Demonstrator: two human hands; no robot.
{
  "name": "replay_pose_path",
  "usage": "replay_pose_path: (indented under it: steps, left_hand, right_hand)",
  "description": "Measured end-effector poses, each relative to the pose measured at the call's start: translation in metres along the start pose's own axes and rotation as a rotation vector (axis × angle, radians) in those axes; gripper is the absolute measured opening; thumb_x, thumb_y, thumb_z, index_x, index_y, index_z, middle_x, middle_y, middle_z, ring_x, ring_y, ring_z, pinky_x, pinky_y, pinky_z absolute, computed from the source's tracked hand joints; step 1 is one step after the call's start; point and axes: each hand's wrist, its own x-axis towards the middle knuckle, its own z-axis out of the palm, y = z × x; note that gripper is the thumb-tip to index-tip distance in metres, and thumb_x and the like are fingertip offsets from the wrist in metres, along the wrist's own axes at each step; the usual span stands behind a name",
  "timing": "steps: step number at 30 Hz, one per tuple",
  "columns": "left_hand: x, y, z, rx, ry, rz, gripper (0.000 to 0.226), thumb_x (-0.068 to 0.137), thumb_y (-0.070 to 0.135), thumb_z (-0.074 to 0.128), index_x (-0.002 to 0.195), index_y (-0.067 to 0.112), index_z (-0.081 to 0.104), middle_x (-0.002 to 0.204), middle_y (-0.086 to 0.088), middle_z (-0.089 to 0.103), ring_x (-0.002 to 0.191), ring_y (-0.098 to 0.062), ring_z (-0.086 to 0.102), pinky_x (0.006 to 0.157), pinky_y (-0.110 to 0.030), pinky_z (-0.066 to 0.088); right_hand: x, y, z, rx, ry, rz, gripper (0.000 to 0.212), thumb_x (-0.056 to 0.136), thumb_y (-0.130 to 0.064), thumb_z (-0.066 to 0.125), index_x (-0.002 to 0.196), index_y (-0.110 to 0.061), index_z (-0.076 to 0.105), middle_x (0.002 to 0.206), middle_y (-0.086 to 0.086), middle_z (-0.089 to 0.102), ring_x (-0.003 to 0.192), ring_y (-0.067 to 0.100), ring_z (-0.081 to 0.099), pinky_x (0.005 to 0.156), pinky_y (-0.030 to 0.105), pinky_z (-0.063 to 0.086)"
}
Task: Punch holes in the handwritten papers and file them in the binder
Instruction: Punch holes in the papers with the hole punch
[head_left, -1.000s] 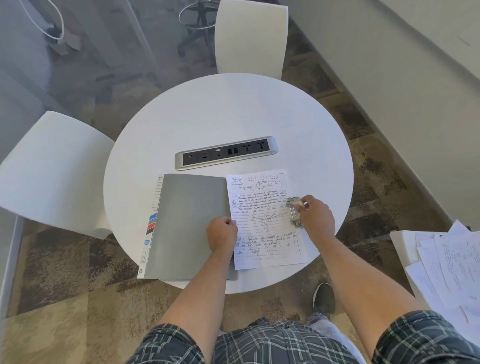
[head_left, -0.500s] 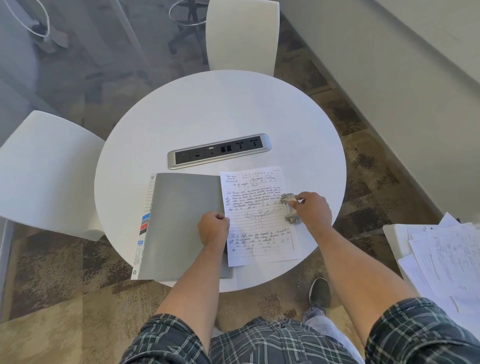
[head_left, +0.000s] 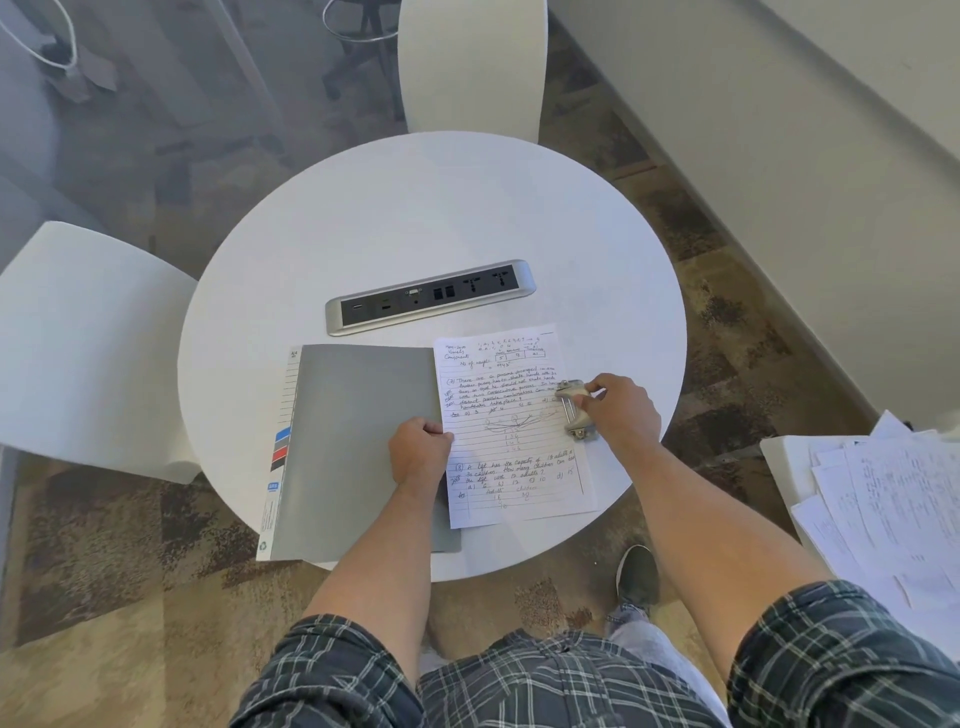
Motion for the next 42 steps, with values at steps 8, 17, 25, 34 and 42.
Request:
replay_pose_path:
  steps: [8, 17, 25, 34, 42]
  left_hand:
    - [0.012, 0.003, -0.004, -0.054, -0.056, -0.095, 0.025, 0.078, 0.009, 0.082, 0.065, 0.016, 0.061, 0.077, -0.005, 0.071, 0.07, -0.023, 0.063, 0.065, -0.025, 0.047]
    - [0.011, 0.003, -0.003, -0.041, -0.078, -0.109, 0.018, 0.082, 0.011, 0.078, 0.073, 0.015, 0.063, 0.073, 0.001, 0.067, 0.066, -0.018, 0.061, 0.057, -0.023, 0.045]
    - [0.013, 0.001, -0.005, -0.03, -0.108, -0.093, 0.016, 0.08, 0.009, 0.076, 0.073, 0.014, 0.062, 0.071, -0.001, 0.066, 0.062, -0.019, 0.058, 0.051, -0.023, 0.044]
    - [0.014, -0.004, -0.004, -0.061, -0.112, -0.064, 0.021, 0.08, 0.009, 0.077, 0.069, 0.015, 0.061, 0.068, 0.001, 0.066, 0.062, -0.018, 0.058, 0.055, -0.025, 0.046]
    - [0.014, -0.007, -0.003, -0.083, -0.102, -0.055, 0.02, 0.08, 0.01, 0.077, 0.069, 0.016, 0.063, 0.07, 0.003, 0.068, 0.063, -0.016, 0.061, 0.056, -0.024, 0.046]
  right_hand:
    - [0.002, 0.0, 0.002, 0.089, -0.01, 0.055, 0.019, 0.089, -0.044, 0.077, 0.098, -0.029, 0.07, 0.086, -0.002, 0.074, 0.075, 0.02, 0.071, 0.062, 0.029, 0.048]
    - [0.011, 0.011, 0.007, 0.242, -0.042, 0.133, 0.036, 0.085, -0.035, 0.086, 0.085, -0.003, 0.069, 0.068, 0.007, 0.075, 0.055, 0.02, 0.075, 0.075, 0.046, 0.066]
    - [0.003, 0.006, 0.011, 0.195, 0.012, 0.132, 0.033, 0.089, -0.039, 0.08, 0.082, -0.011, 0.064, 0.079, 0.006, 0.074, 0.068, 0.022, 0.073, 0.062, 0.038, 0.06]
    - [0.0, -0.001, 0.008, 0.136, 0.02, 0.109, 0.031, 0.092, -0.035, 0.077, 0.082, -0.011, 0.061, 0.079, 0.005, 0.072, 0.064, 0.02, 0.07, 0.056, 0.034, 0.054]
    - [0.004, 0.002, -0.004, -0.039, -0.054, 0.022, 0.032, 0.092, -0.047, 0.072, 0.085, -0.017, 0.063, 0.076, 0.003, 0.075, 0.07, 0.023, 0.075, 0.073, 0.037, 0.059]
